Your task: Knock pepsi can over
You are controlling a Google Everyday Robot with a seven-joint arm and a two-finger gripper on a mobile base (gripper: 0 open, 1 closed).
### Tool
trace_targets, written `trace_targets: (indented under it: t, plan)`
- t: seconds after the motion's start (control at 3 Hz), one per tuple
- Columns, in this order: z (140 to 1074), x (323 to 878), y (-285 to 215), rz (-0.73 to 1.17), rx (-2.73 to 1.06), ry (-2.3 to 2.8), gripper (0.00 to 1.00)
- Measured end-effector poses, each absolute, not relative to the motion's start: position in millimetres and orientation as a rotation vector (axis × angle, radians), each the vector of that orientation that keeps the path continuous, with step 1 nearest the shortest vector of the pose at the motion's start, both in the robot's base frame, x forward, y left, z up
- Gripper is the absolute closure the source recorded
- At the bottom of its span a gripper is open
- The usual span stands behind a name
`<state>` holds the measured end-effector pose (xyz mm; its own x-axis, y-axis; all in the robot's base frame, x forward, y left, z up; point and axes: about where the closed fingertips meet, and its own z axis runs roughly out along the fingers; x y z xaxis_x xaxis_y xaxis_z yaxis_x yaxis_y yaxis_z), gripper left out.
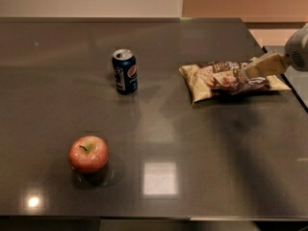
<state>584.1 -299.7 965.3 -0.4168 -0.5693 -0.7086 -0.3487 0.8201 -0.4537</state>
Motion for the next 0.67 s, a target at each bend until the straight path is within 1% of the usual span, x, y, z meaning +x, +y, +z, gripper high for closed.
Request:
trace_targets:
  t: [0.33,0.67]
  plan:
    - [964,582,-292,-0.264,-0.736,2.049,0.00]
    - [946,583,-244,-0.136,-0.989,2.076,0.00]
